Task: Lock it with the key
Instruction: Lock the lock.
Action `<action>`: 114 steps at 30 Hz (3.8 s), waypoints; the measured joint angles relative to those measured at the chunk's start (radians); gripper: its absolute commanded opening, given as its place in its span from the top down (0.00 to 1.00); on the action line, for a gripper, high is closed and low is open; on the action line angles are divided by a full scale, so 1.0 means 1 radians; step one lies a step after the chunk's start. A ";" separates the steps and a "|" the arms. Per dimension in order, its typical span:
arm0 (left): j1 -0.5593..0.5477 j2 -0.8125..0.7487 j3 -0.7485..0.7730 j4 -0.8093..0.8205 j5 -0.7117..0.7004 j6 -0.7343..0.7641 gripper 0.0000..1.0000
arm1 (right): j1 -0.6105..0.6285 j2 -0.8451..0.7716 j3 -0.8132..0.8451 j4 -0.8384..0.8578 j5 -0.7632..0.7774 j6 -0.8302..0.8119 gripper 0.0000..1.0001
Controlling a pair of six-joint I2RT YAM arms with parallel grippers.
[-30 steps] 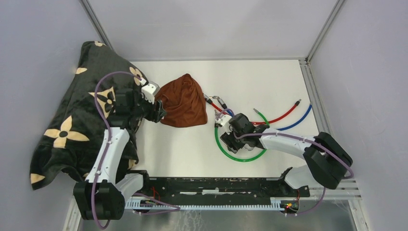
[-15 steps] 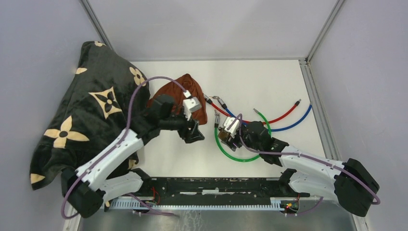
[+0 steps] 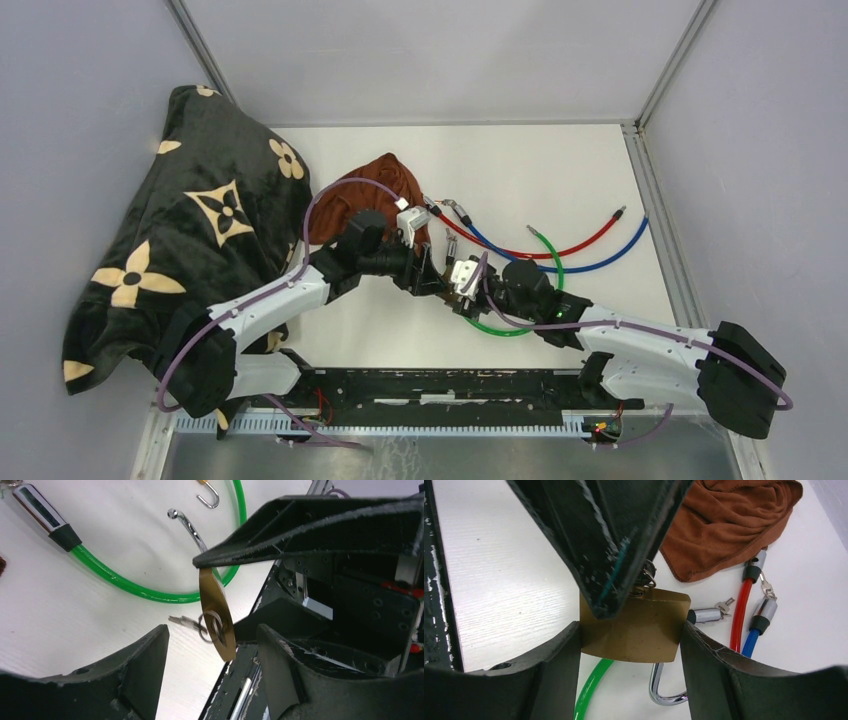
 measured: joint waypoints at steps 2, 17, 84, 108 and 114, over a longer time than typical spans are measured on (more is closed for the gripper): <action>-0.003 0.000 -0.029 0.045 -0.002 -0.039 0.34 | 0.019 0.011 0.012 -0.008 0.000 -0.012 1.00; -0.016 -0.021 -0.100 0.168 -0.003 -0.121 0.98 | 0.087 0.042 0.078 -0.048 0.006 -0.079 0.33; 0.061 -0.680 -0.249 0.109 0.155 0.607 0.98 | -0.034 -0.064 0.246 -0.240 -0.346 -0.037 0.29; 0.060 -0.595 -0.263 0.113 -0.315 0.063 0.16 | -0.039 0.047 0.066 -0.063 -0.109 0.330 1.00; 0.061 -0.572 -0.264 0.105 -0.401 -0.178 0.23 | 0.002 0.115 0.047 -0.038 0.123 0.396 1.00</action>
